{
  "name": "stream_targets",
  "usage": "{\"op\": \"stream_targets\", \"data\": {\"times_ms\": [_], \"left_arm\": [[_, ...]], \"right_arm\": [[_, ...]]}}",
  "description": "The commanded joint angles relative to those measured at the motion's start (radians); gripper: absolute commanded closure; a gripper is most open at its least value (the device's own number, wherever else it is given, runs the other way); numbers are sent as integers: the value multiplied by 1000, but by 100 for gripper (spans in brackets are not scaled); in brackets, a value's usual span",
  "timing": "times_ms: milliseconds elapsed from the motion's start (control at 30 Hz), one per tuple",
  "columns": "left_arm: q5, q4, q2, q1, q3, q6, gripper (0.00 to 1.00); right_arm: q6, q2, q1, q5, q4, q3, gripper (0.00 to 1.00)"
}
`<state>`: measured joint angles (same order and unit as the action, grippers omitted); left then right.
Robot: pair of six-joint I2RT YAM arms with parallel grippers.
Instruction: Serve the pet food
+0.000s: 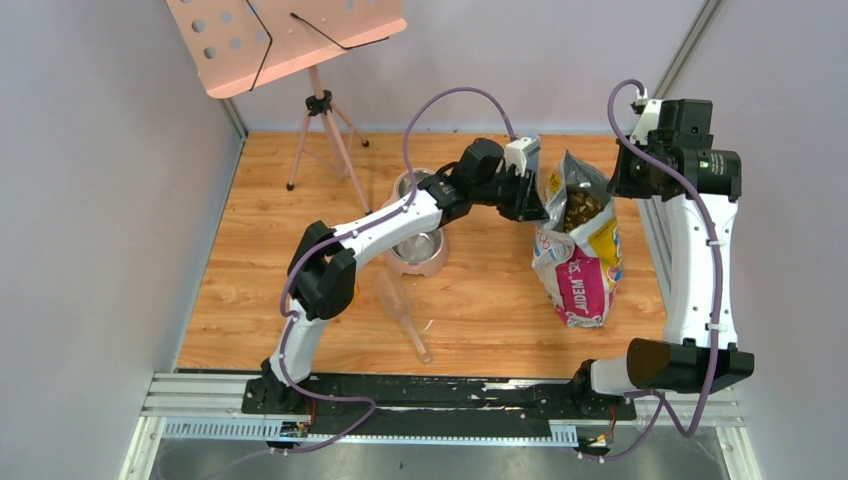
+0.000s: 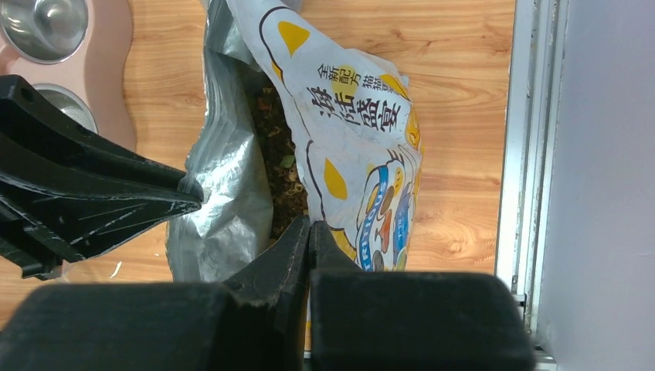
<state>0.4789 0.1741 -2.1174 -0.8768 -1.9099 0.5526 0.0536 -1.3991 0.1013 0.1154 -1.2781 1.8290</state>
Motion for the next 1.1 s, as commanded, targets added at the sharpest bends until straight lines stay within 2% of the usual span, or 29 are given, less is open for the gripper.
{"op": "stream_targets", "data": {"times_ms": [0, 33, 133, 233, 300, 367, 467, 533, 633, 700, 833, 900, 1067], "left_arm": [[169, -149, -16, 12, 13, 65, 76], [170, -145, -20, 12, 3, 59, 78], [117, -98, -23, 20, -14, 52, 99], [94, -75, 1, 35, -31, 29, 100], [16, -2, 41, 41, -67, -19, 100], [-108, 86, 91, 45, -108, -68, 100], [-371, 235, 149, 48, -152, -109, 100], [-458, 298, 183, 53, -158, -100, 100], [-474, 316, 237, 62, -111, -65, 100], [-450, 273, 265, 64, -74, -42, 100], [-192, 94, 291, 61, -32, -45, 100], [-142, 61, 287, 49, -57, -74, 100], [-165, 72, 246, 29, -113, -99, 98]], "right_arm": [[-18, 53, 0, 40, 160, 1, 100], [-18, 54, 0, 41, 161, -3, 100], [-15, 52, 0, 34, 163, 0, 100], [-1, 47, 0, -21, 167, 11, 100], [13, 50, 0, -71, 178, 12, 100], [26, 58, 1, -97, 193, 11, 100], [28, 76, 1, -114, 217, 15, 100], [25, 89, 1, -114, 232, 20, 100], [26, 93, 1, -114, 235, 26, 100], [28, 98, 1, -101, 234, 15, 100], [14, 113, 1, -96, 236, -25, 100], [10, 119, 1, -94, 241, -39, 100], [4, 119, 1, -92, 248, -45, 100]]}}
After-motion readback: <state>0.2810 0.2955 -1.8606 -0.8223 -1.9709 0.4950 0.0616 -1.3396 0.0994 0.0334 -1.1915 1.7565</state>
